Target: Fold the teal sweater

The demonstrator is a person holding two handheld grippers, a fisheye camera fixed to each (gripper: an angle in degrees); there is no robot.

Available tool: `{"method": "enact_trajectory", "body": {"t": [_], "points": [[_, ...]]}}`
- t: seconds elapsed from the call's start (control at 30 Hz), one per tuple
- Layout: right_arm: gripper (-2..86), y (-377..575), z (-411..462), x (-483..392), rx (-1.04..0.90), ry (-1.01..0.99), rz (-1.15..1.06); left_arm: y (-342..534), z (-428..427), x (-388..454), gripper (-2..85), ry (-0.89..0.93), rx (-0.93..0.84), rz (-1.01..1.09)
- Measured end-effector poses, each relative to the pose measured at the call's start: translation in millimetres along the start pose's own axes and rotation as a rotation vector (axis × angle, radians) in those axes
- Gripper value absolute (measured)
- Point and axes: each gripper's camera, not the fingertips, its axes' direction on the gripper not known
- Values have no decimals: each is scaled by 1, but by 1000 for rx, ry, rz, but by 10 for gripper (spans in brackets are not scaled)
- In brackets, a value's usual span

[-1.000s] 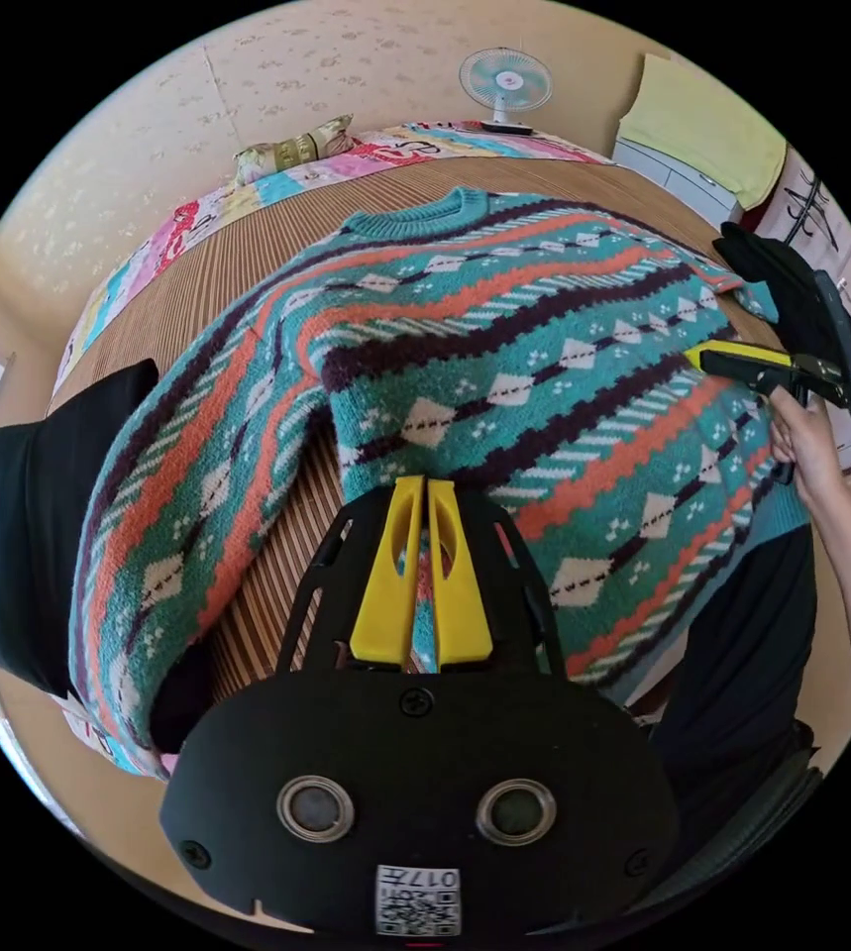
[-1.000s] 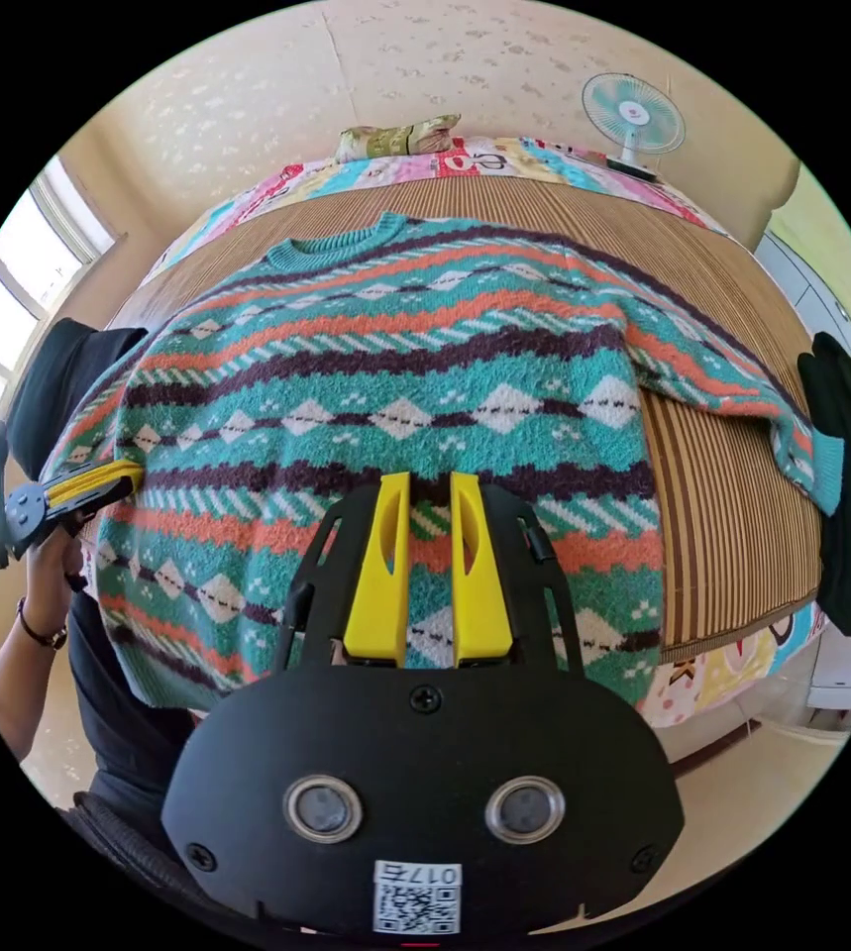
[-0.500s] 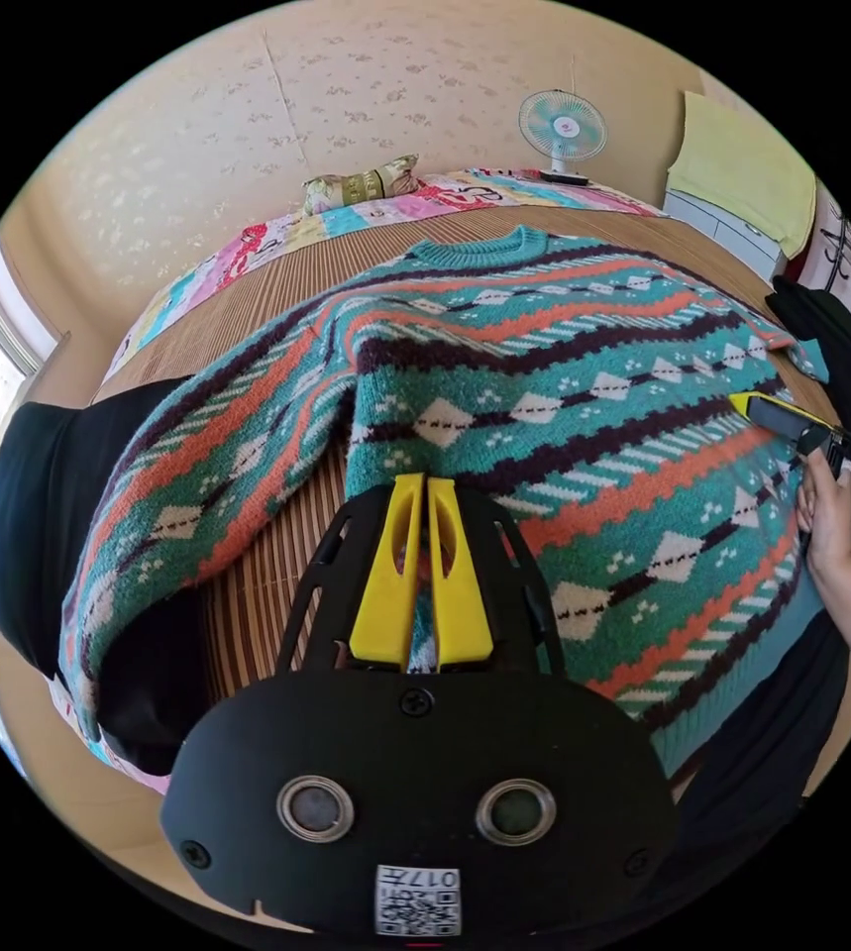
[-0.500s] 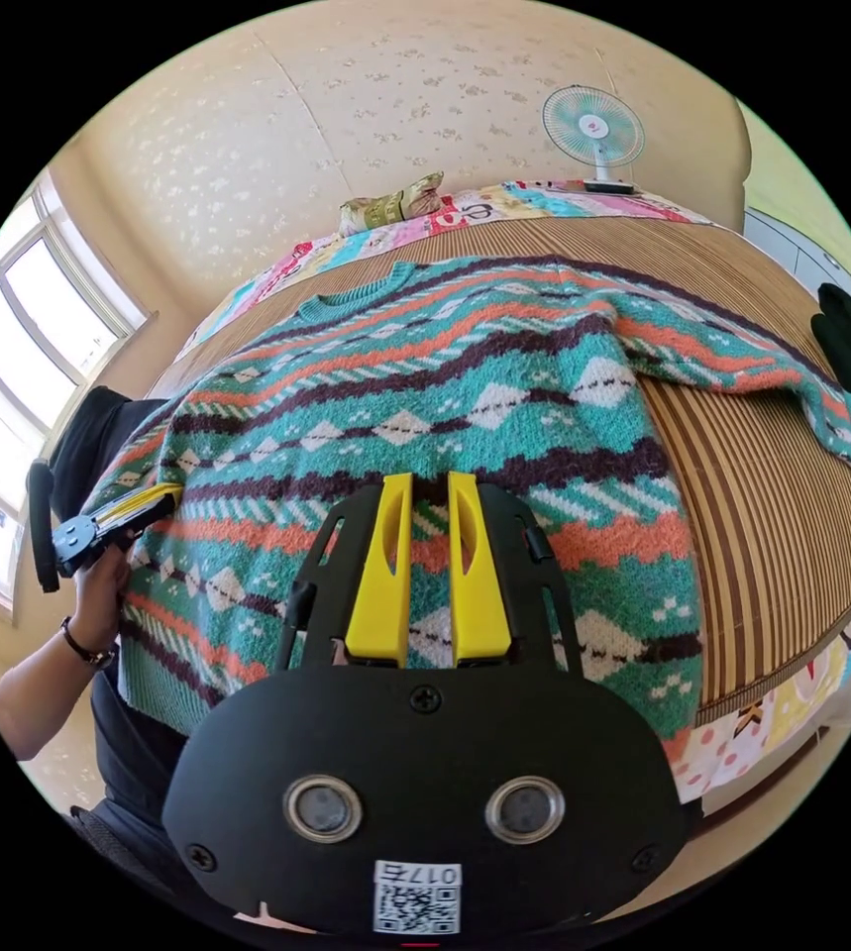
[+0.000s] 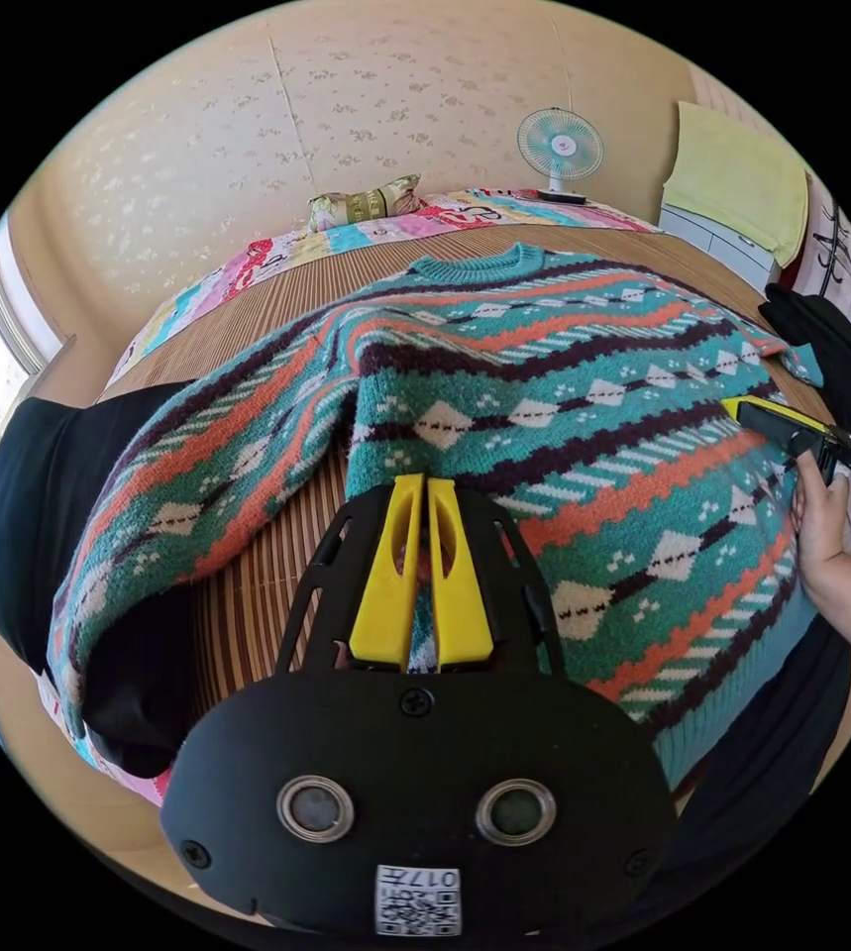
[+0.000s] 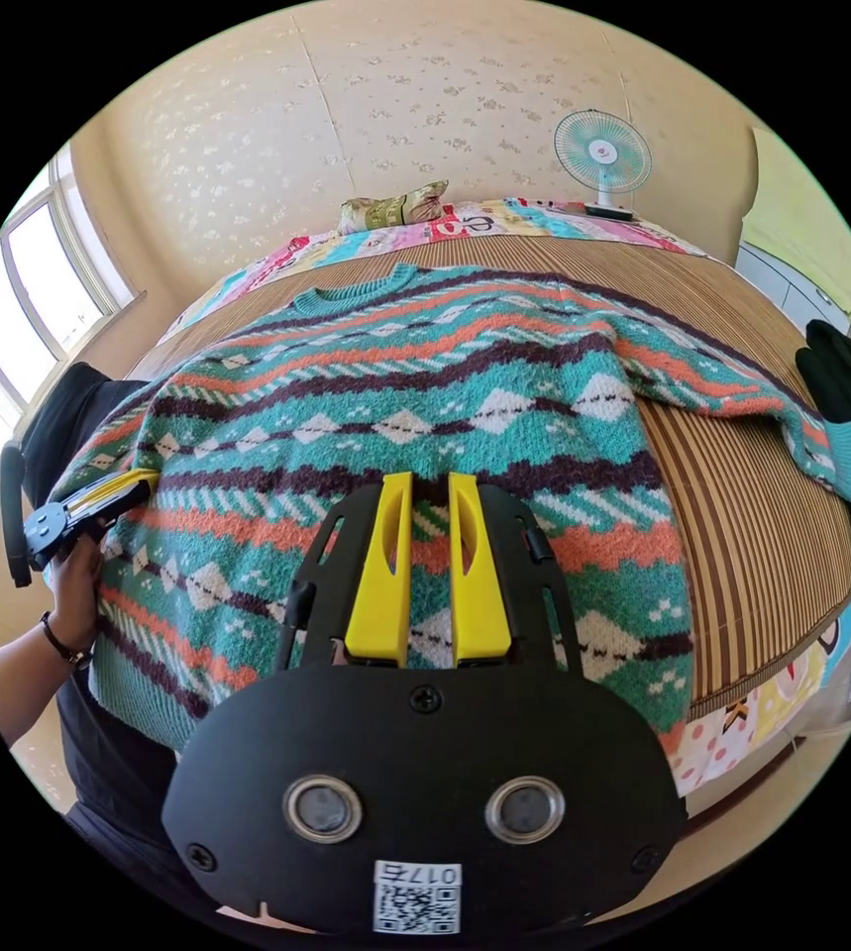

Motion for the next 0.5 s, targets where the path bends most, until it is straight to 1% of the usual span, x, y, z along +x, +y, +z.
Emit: {"method": "enact_trajectory", "body": {"t": [0.17,0.33,0.5], "points": [[63,5,-19,14,-3,-9,4,19,-4,-15,-10,-33,3,18],[63,9,-37,28,-8,-21,9,38,-9,-25,-10,-102,5,55],[63,13,-57,44,-10,-48,20,53,-14,-49,-10,-95,4,51]]}}
